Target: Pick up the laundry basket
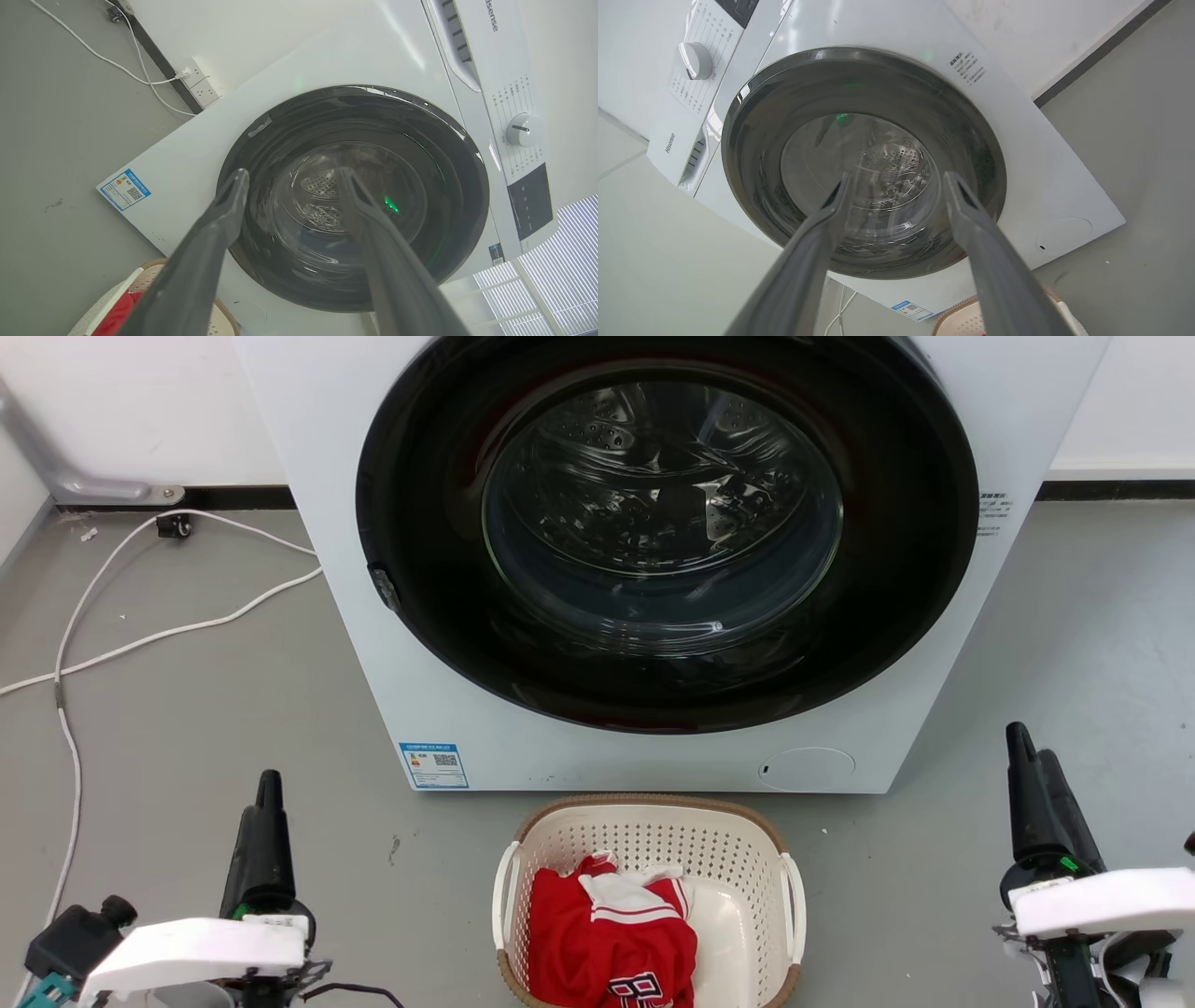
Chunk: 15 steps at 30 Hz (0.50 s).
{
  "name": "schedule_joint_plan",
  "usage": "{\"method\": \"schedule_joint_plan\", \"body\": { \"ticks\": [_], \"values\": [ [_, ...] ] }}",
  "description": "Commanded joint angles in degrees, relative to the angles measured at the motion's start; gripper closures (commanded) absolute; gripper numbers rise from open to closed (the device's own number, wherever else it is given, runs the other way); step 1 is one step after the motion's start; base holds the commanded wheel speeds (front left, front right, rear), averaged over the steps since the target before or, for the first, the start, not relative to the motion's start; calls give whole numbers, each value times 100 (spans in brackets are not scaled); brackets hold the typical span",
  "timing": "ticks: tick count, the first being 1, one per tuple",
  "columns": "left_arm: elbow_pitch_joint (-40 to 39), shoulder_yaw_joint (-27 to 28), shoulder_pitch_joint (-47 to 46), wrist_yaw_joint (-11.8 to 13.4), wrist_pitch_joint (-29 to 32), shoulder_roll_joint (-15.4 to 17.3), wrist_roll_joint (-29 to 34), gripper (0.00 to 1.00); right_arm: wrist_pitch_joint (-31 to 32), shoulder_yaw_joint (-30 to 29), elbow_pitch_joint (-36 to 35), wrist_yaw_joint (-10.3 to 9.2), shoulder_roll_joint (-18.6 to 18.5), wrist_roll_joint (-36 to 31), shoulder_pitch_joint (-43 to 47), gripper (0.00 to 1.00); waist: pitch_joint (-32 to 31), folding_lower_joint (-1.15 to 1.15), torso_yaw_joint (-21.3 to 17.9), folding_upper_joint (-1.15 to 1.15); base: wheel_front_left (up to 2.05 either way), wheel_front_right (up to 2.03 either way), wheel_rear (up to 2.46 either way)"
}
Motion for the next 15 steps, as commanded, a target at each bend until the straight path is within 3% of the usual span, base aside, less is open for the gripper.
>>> {"method": "schedule_joint_plan", "body": {
  "ticks": [1,9,15],
  "values": [
    [-195,-106,29,110,-71,24,425,0,-77,53,-226,11,-22,-440,-32,0,-1,0,-6,0,0,0,0],
    [-645,-520,38,333,-223,26,1904,0,-225,199,-539,11,-23,-1577,35,0,1,0,-24,0,0,0,0],
    [-847,-849,80,431,-311,68,2627,0,-316,288,-621,11,-23,-2163,106,0,-6,0,-30,0,0,0,0]
  ]
}}
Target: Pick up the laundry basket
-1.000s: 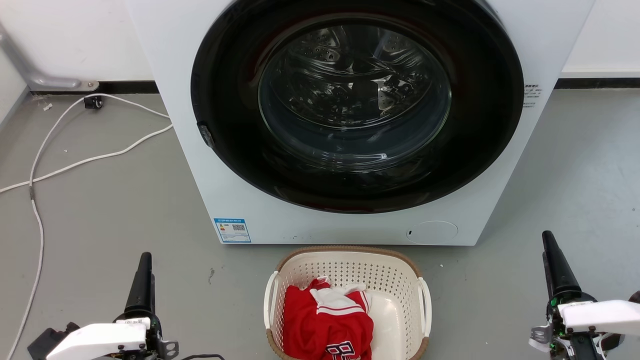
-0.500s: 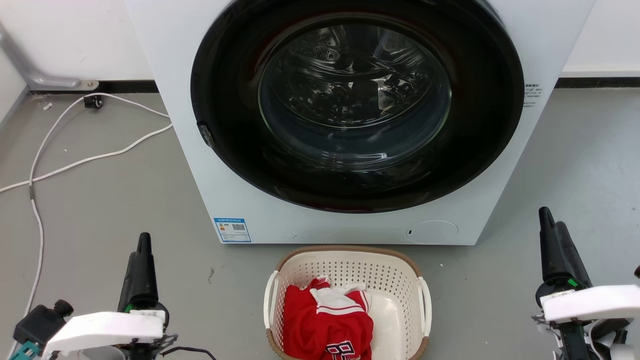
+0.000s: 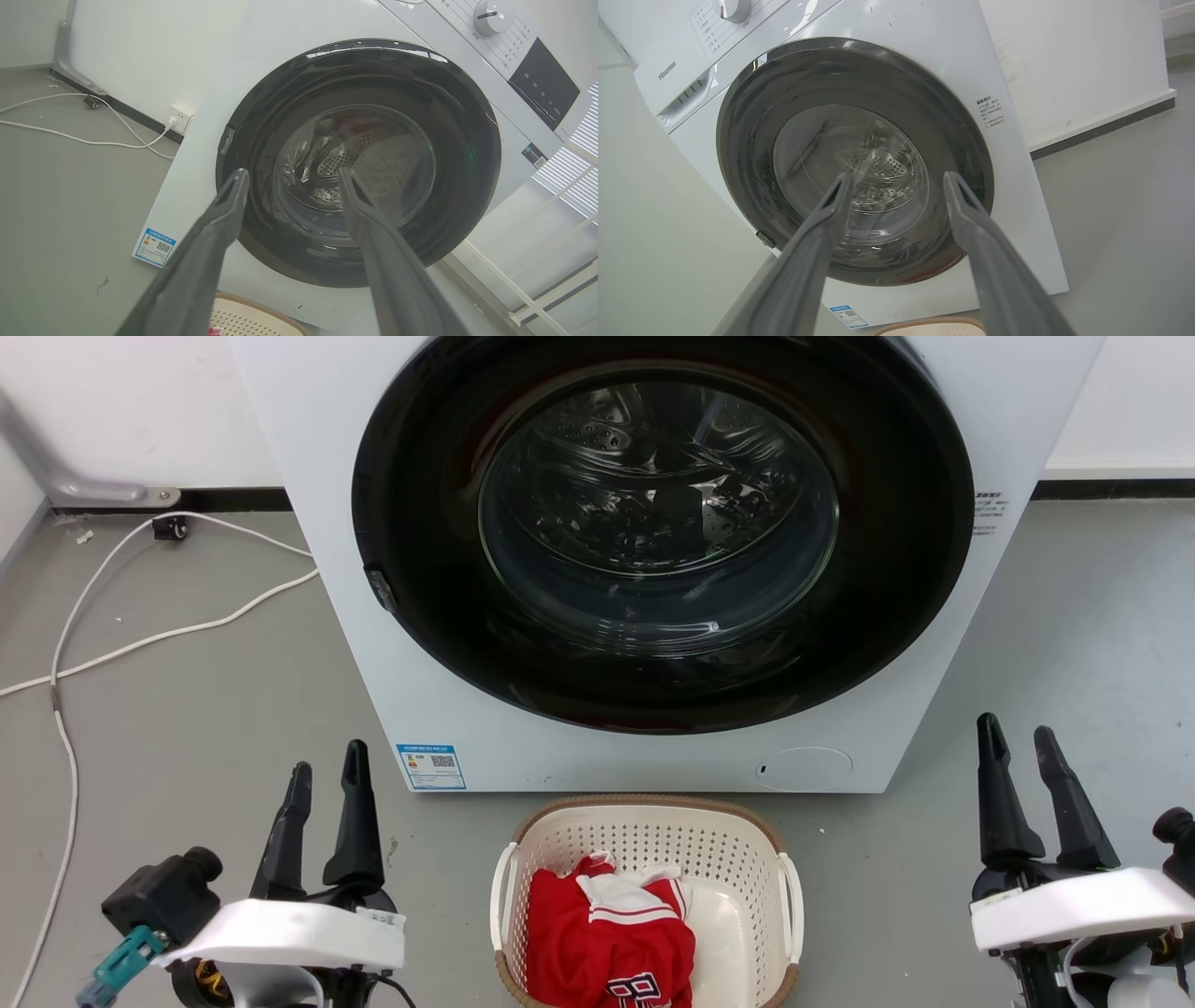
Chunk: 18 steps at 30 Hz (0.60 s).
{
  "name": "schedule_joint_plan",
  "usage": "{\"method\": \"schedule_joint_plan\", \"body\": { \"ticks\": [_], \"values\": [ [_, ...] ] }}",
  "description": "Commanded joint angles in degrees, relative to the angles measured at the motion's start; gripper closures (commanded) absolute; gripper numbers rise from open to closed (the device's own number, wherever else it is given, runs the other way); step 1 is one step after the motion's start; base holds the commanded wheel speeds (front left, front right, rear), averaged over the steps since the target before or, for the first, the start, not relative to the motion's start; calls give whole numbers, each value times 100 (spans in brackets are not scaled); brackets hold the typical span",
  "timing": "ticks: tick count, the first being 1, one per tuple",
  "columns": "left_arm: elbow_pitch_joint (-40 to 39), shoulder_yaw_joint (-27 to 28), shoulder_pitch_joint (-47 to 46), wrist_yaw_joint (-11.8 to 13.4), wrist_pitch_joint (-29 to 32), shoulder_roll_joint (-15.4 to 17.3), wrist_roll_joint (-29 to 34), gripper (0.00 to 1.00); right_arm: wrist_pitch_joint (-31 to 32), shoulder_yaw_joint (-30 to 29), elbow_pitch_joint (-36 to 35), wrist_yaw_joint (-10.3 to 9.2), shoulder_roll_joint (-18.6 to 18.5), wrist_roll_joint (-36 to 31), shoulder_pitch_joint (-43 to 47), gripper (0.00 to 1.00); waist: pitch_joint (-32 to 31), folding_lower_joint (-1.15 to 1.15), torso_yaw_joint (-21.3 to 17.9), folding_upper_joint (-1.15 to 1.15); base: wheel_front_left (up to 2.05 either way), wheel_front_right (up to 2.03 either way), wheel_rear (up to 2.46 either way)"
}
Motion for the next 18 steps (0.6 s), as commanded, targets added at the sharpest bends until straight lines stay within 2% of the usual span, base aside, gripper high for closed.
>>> {"method": "schedule_joint_plan", "body": {
  "ticks": [1,6,10,15,18],
  "values": [
    [-156,-109,-6,50,-64,81,254,0,-60,23,-115,11,-22,-264,23,0,-3,0,0,0,0,0,0],
    [-266,-457,15,235,-147,258,717,0,-143,51,-143,12,-22,-755,69,0,-14,0,-2,0,0,0,0],
    [-281,-818,12,505,-223,461,1095,0,-225,96,-157,12,-23,-1170,103,0,-25,0,-11,0,0,0,0],
    [-262,-1140,12,782,-305,638,1377,0,-301,94,-147,12,-23,-1542,142,0,-25,0,-24,0,0,0,0],
    [-123,-1263,57,861,-347,702,1444,0,-344,100,-52,12,-23,-1660,195,0,-30,0,-27,0,0,0,0]
  ]
}}
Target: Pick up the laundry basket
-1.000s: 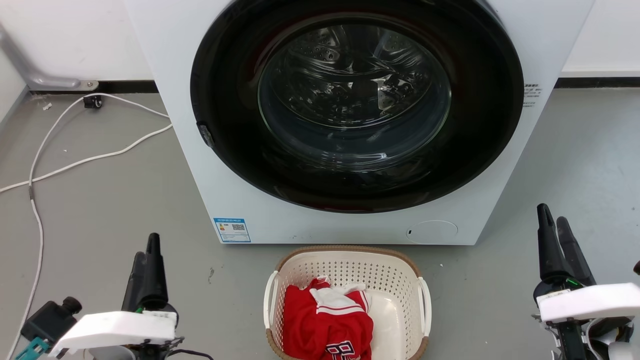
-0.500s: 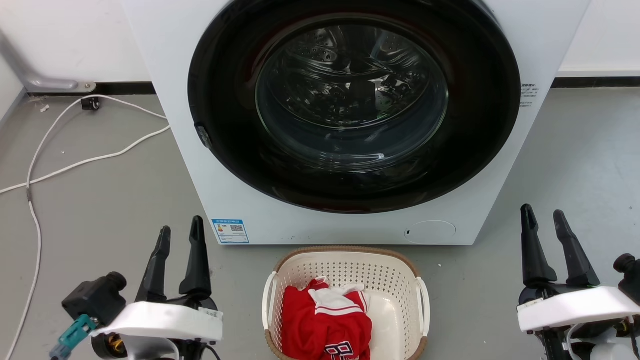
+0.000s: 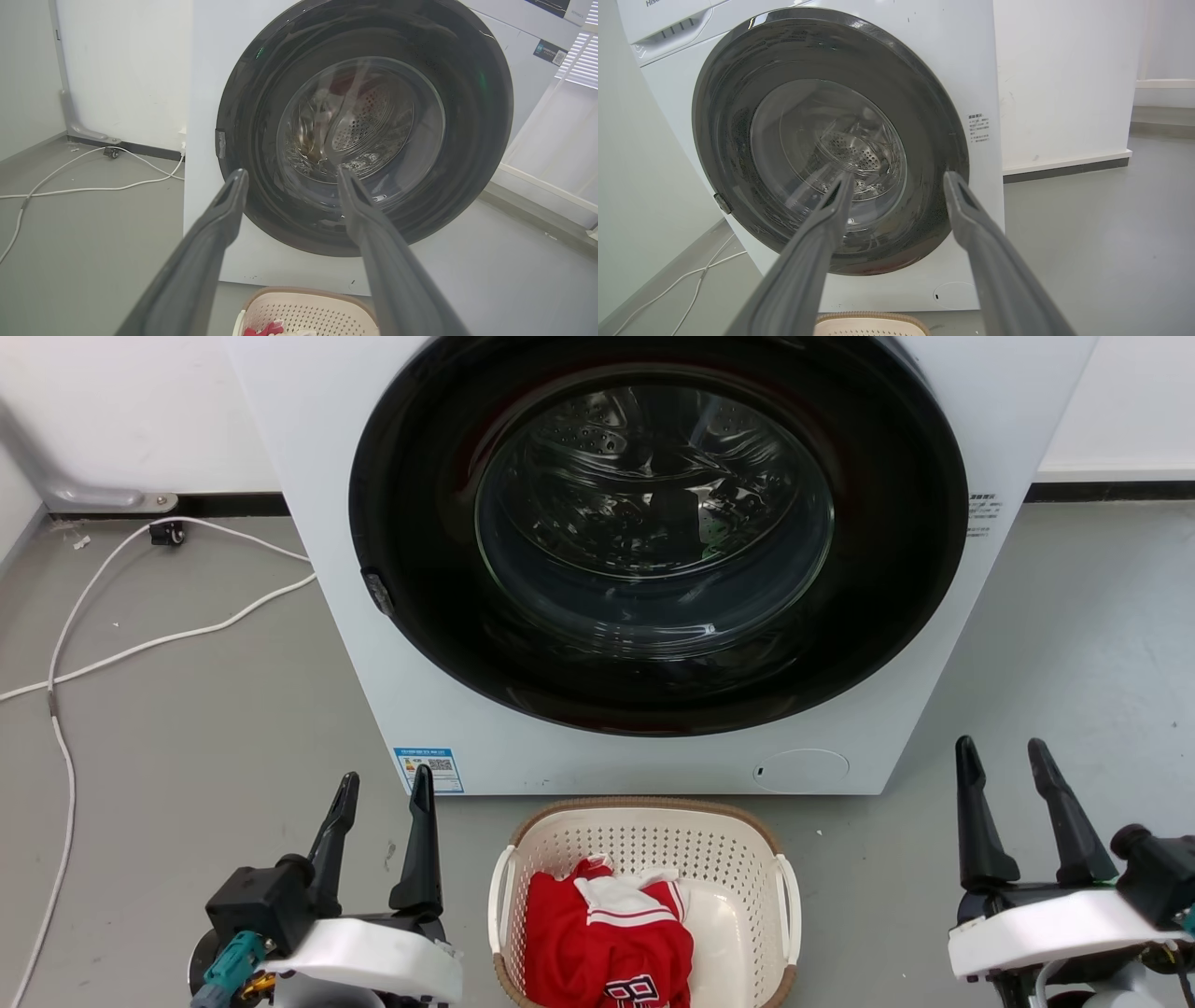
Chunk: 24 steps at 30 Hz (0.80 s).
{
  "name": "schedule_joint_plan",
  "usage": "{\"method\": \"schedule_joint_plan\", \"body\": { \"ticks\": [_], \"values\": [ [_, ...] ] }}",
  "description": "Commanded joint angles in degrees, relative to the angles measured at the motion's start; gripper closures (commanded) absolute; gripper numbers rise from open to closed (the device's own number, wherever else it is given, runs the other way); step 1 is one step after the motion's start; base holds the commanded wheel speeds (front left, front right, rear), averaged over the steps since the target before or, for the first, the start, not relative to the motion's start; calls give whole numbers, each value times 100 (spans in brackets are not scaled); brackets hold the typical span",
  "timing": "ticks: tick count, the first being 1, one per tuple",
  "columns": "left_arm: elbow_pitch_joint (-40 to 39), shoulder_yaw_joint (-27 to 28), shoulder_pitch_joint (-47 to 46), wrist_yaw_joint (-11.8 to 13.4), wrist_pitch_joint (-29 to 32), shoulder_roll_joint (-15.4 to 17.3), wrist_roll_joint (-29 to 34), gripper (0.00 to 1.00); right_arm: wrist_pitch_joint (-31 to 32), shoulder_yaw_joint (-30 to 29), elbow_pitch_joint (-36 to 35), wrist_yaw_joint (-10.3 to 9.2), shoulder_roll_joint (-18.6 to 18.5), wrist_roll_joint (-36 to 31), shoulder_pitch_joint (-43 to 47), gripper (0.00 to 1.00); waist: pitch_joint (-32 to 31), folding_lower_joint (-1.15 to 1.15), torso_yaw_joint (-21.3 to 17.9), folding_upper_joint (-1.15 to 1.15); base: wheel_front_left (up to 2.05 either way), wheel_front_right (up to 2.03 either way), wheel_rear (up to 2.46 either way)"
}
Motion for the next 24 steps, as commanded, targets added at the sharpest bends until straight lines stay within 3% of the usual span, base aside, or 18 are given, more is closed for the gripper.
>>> {"method": "schedule_joint_plan", "body": {
  "ticks": [1,8,24],
  "values": [
    [-10,-57,16,51,-62,68,135,0,-59,28,16,11,-22,-176,48,0,-3,0,-1,0,0,0,0],
    [-75,-241,32,145,-172,156,482,0,-171,95,23,11,-22,-661,68,0,-11,0,3,0,0,0,0],
    [61,-420,173,-119,-369,123,1115,0,-373,139,-62,7,-22,-1476,171,0,-22,0,-34,0,0,0,0]
  ]
}}
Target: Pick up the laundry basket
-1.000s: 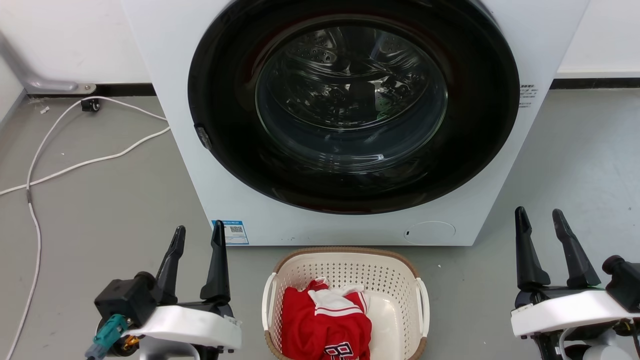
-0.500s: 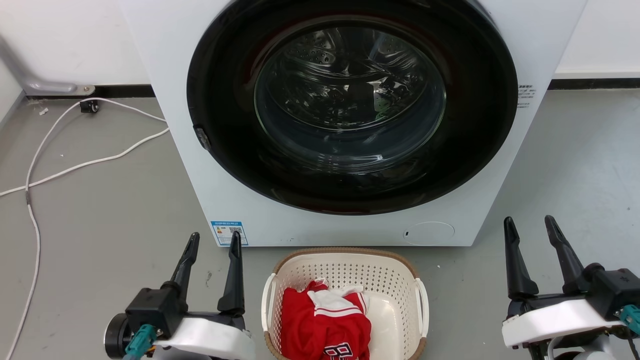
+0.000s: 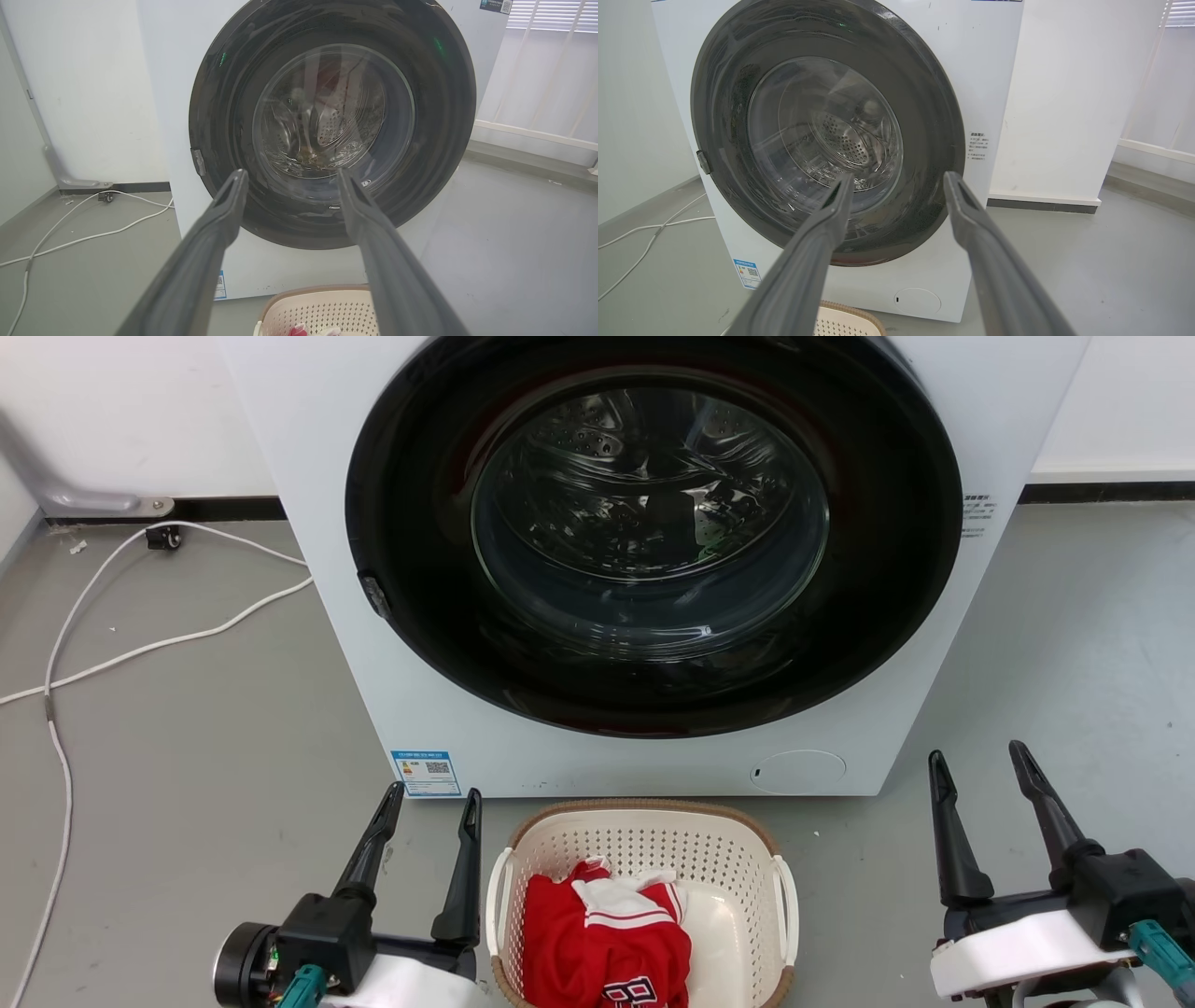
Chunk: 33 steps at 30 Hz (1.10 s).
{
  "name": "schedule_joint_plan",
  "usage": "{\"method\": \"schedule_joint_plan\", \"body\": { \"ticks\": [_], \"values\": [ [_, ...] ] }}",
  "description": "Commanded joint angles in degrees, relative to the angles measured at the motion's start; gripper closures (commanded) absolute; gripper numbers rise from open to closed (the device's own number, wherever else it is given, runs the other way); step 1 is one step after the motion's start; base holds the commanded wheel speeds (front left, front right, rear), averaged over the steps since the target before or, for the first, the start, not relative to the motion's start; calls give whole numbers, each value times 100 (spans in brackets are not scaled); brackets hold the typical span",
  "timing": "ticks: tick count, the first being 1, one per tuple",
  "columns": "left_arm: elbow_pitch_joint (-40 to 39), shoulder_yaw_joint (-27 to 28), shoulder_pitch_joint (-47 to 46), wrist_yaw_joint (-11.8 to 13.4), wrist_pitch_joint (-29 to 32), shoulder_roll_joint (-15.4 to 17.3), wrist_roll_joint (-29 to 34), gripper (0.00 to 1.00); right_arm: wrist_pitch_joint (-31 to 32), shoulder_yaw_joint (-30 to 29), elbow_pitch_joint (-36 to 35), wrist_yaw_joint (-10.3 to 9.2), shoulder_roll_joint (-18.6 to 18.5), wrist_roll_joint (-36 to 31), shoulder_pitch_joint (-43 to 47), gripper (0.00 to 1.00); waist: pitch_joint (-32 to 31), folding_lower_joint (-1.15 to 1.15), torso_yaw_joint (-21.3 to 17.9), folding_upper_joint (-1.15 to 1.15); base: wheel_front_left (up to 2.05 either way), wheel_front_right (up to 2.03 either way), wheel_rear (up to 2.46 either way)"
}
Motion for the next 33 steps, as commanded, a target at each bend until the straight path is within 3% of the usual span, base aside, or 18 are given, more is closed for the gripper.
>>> {"method": "schedule_joint_plan", "body": {
  "ticks": [1,7,17,26,33],
  "values": [
    [-60,54,81,-39,-52,-44,71,0,-61,-10,-54,-2,-19,-127,24,0,-1,0,-3,0,0,0,0],
    [-44,588,245,-355,-125,-411,-144,0,-120,-130,67,-2,-20,38,72,0,-14,0,1,0,0,0,0],
    [278,881,400,-966,-225,-662,449,0,-226,-182,223,-2,-18,-284,76,0,-37,0,-4,0,0,0,0],
    [341,881,408,-1106,-321,-732,975,0,-321,-181,290,-2,-18,-648,79,0,-51,0,-6,0,0,0,0],
    [357,927,409,-1141,-310,-757,977,0,-312,-192,304,-2,-18,-598,53,0,-63,0,0,0,0,0,0]
  ]
}}
